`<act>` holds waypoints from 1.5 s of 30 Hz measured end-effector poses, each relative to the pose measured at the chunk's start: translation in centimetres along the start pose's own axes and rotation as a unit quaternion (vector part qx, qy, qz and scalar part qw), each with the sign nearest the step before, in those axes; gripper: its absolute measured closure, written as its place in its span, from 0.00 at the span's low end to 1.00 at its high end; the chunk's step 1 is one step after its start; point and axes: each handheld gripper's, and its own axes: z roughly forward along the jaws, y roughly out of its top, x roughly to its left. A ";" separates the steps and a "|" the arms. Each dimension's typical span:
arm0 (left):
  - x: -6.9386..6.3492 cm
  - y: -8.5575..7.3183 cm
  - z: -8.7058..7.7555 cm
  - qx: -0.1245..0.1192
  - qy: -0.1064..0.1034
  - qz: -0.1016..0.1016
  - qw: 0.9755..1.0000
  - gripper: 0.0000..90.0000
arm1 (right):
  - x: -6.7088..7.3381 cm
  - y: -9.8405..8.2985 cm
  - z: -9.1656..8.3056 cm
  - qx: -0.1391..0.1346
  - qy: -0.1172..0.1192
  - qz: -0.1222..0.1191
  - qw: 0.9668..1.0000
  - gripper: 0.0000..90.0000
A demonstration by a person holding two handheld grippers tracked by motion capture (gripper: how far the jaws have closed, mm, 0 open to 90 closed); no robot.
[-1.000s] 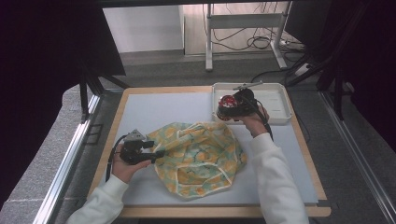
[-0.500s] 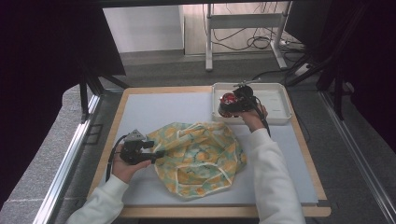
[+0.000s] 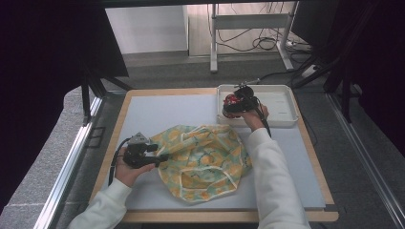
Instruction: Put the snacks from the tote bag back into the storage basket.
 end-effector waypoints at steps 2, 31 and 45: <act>0.0 0.0 0.0 0.001 0.001 0.002 1.000 0.36 | -0.1 0.0 0.3 0.002 -0.004 0.002 1.000 0.28; 0.0 0.0 0.1 0.001 0.002 0.002 1.000 0.36 | 0.0 -1.0 3.8 0.042 -0.007 -0.002 0.999 0.28; 0.2 0.1 0.3 0.001 0.002 -0.003 1.000 0.36 | -0.4 -1.2 3.0 0.003 0.007 0.024 1.000 0.12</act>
